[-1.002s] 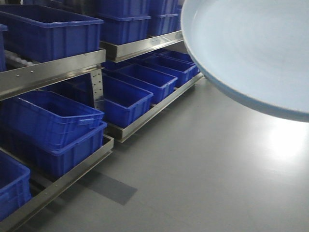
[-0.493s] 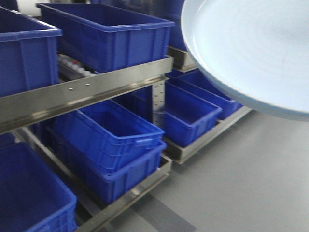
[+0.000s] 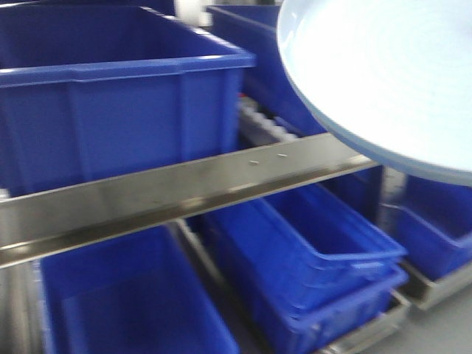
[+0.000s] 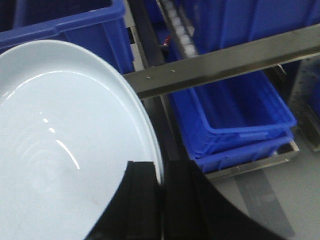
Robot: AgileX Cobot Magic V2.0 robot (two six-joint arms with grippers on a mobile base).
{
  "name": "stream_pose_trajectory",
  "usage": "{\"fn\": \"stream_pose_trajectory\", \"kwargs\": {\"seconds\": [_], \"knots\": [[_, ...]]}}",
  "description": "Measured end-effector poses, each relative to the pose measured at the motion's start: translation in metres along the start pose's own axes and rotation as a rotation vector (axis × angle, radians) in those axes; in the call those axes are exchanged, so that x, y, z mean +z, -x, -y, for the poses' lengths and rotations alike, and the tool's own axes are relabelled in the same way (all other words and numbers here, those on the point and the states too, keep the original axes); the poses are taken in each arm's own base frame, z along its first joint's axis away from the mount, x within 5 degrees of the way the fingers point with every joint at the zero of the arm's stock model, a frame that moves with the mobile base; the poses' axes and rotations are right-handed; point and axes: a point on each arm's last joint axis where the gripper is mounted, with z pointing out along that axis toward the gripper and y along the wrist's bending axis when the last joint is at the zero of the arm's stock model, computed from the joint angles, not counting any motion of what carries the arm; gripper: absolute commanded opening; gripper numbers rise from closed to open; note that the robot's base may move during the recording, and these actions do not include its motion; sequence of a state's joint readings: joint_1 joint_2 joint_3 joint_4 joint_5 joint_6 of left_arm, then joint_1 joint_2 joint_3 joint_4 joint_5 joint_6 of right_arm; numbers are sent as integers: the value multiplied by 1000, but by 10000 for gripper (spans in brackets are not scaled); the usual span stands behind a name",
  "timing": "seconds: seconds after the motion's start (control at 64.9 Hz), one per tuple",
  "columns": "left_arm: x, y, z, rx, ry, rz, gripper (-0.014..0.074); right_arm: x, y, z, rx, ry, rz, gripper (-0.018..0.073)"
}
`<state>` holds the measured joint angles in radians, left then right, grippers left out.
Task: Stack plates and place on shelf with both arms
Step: 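Carry the pale blue plate stack in the right gripper toward the bin shelf, then move the right gripper over the blue bin and lower the plates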
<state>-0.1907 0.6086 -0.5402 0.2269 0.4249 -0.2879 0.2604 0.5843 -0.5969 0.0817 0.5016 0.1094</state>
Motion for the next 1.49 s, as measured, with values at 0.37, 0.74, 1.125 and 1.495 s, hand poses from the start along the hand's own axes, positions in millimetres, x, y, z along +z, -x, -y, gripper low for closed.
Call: {"fn": "stream_pose_trajectory", "kwargs": {"seconds": [0.37,0.74,1.125,1.495], "knots": [[0,0,0,0,0,0,83,0,0,0,0,0,0,15],[0,0,0,0,0,0,83,0,0,0,0,0,-2,15],[0,0,0,0,0,0,83,0,0,0,0,0,-2,15],[0,0,0,0,0,0,83,0,0,0,0,0,-2,15]]}}
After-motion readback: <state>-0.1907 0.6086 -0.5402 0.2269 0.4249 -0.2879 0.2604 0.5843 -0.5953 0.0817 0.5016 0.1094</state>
